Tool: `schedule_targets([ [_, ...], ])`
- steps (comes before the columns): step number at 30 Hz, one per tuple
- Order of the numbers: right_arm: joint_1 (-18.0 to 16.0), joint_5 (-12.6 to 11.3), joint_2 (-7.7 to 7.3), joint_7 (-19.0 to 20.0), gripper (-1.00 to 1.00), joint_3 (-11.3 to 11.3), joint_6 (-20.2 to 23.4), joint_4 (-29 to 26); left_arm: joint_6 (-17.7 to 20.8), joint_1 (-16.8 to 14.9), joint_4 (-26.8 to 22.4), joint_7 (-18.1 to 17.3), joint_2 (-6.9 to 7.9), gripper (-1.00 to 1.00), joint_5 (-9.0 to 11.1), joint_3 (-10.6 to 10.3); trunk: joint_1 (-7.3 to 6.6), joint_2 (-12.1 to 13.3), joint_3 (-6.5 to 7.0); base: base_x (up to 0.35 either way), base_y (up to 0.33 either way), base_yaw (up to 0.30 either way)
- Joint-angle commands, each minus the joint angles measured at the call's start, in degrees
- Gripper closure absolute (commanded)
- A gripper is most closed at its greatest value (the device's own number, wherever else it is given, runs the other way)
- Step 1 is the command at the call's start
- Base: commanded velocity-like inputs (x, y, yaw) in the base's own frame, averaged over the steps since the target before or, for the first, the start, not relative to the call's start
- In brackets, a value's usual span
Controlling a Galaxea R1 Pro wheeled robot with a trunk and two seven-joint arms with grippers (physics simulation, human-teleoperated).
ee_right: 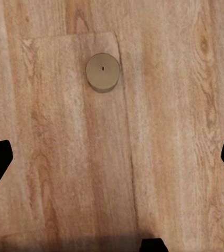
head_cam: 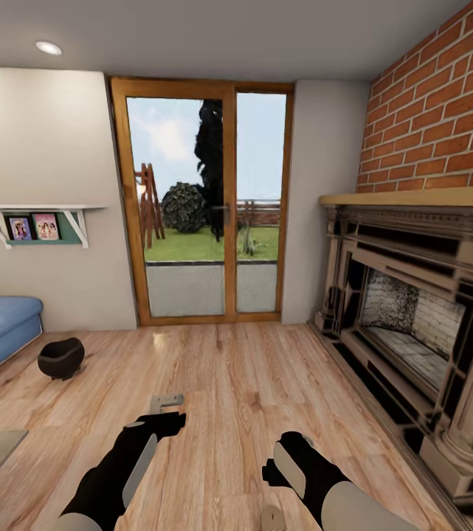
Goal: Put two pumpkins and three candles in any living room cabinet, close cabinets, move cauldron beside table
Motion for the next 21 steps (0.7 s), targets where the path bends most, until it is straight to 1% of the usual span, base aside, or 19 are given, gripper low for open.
schedule_targets([
  [1, -0.05, -0.46, 0.0, -0.5, -1.0, 0.25, 0.15, -0.05, 0.23, -0.01, -0.09, 0.5, 0.02, -1.0, 0.61, -0.16, 0.22, -0.45, -0.25, 0.0, 0.0, 0.0],
  [11, -0.05, -0.46, 0.0, -0.5, -1.0, 0.2, 0.18, 0.07, 0.23, 0.04, -0.04, 0.52, -0.03, -1.0, 0.61, -0.16, 2.42, -4.46, -2.05, 0.0, 0.0, 0.0],
  [14, -0.05, -0.43, 0.0, -0.5, -1.0, 0.23, 0.05, 1.56, 0.23, 0.05, -0.04, 0.51, -0.02, -1.0, 0.61, -0.16, 3.08, -5.67, -2.59, 0.0, 0.0, 0.0],
  [16, -0.05, -0.39, 0.0, -0.43, -1.0, 0.24, -1.41, 3.58, 0.23, 0.03, -0.04, 0.5, 0.0, -1.0, 0.61, -0.16, 3.52, -6.47, -2.95, 0.0, 0.0, 0.0],
  [19, -0.05, -0.38, 0.0, -0.2, -1.0, 0.24, -6.19, 8.42, 0.23, 0.0, 0.01, 0.5, -0.02, -1.0, 0.61, -0.16, 4.18, -7.67, -3.49, 0.0, 0.0, 0.0],
  [20, -0.05, -0.38, 0.0, -0.15, -1.0, 0.22, -7.19, 9.5, 0.23, 0.0, 0.02, 0.5, -0.03, -1.0, 0.61, -0.16, 4.4, -8.07, -3.66, 0.0, 0.0, 0.0],
  [21, -0.02, -0.38, 0.0, 0.11, -1.0, 0.2, -9.29, 11.4, 0.23, 0.02, 0.03, 0.5, -0.03, -1.0, 0.61, -0.16, 4.62, -8.47, -3.84, 0.0, 0.0, 0.0],
])
